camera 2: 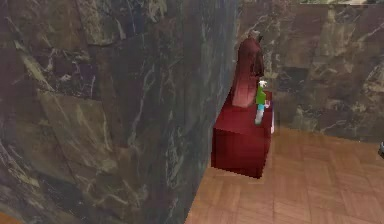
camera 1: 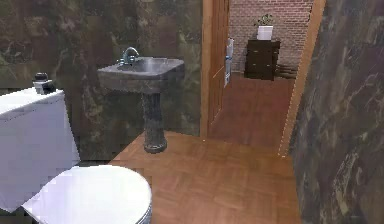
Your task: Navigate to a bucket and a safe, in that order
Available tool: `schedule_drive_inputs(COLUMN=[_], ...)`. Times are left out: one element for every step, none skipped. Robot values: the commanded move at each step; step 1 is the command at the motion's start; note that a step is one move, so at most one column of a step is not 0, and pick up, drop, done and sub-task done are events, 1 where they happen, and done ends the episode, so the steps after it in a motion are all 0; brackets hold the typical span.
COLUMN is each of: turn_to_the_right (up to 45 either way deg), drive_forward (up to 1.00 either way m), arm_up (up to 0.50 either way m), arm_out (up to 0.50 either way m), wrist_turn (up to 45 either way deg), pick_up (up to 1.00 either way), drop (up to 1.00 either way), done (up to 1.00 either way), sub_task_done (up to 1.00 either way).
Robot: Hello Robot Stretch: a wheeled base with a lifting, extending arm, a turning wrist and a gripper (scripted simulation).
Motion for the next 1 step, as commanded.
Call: schedule_drive_inputs(turn_to_the_right=[18.0], drive_forward=[0.0], arm_up=[0.0], arm_out=[0.0], wrist_turn=[0.0], pick_up=[0.0], drop=[0.0], done=[0.0], sub_task_done=[0.0])
